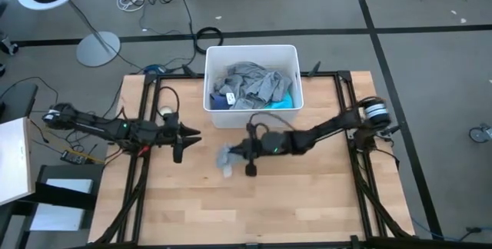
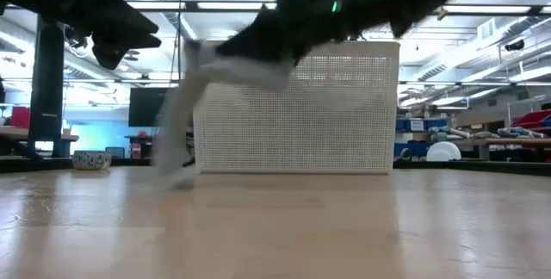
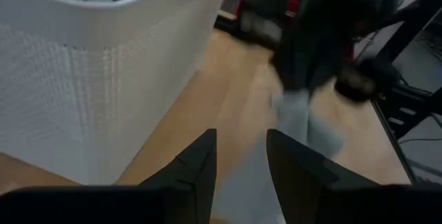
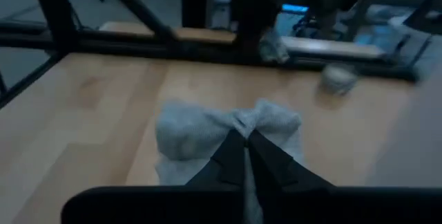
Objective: Sort clothes
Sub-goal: Put the gray sock into the white laundry bin, then return to Home Position
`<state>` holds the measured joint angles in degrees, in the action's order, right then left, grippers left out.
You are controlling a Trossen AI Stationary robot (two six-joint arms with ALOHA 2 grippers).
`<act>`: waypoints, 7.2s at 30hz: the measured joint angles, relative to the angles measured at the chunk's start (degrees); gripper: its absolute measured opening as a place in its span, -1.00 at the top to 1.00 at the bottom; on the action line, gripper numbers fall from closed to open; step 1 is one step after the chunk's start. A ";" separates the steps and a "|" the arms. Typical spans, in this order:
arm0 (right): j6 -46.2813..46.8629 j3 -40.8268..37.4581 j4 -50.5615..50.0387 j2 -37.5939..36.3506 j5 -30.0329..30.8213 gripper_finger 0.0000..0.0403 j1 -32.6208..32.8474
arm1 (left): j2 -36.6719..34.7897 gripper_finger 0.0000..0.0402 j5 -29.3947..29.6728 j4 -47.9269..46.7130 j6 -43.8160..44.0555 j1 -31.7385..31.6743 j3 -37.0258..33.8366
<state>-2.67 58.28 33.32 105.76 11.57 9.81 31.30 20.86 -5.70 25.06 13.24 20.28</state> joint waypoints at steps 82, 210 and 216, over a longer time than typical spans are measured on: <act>25.69 -33.00 -31.66 -52.81 -6.75 0.15 -5.63 | -4.83 0.35 -6.62 28.13 -13.05 -7.99 -19.83; 11.00 -57.64 -26.53 -96.59 20.11 0.18 -9.38 | -30.89 0.35 -10.62 12.18 -14.31 -7.89 -19.35; 11.03 -57.64 -26.51 -96.59 20.11 0.18 -9.38 | -30.89 0.35 -10.62 12.18 -14.29 -7.90 -19.35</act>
<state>8.36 0.64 6.81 9.17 31.68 0.43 0.40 10.24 6.48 10.76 5.34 0.93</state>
